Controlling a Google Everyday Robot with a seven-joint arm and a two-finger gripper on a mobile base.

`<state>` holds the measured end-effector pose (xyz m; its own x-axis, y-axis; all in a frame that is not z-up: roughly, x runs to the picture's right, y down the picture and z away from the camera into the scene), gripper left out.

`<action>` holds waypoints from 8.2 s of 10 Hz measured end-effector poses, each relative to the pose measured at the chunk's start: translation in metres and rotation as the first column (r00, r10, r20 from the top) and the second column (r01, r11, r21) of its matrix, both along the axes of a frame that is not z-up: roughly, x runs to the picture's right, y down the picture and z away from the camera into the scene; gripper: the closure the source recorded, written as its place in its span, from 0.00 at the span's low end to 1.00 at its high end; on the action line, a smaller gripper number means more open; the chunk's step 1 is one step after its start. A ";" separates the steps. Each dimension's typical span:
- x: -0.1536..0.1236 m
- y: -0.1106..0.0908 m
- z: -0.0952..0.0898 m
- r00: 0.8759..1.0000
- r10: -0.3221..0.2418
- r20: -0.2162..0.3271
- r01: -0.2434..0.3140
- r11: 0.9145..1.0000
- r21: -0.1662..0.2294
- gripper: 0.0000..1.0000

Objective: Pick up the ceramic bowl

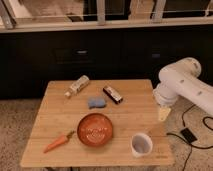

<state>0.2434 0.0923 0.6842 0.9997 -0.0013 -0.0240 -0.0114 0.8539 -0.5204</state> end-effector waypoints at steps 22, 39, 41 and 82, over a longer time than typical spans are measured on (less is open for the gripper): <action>-0.161 0.006 0.017 0.930 -0.303 0.206 0.282 0.951 0.124 0.20; -0.226 0.028 0.041 0.547 -0.648 0.530 0.613 0.741 0.273 0.20; -0.229 0.033 0.047 0.508 -0.665 0.547 0.631 0.720 0.289 0.20; -0.216 0.091 0.140 -0.123 -0.749 0.651 0.785 0.328 0.526 0.20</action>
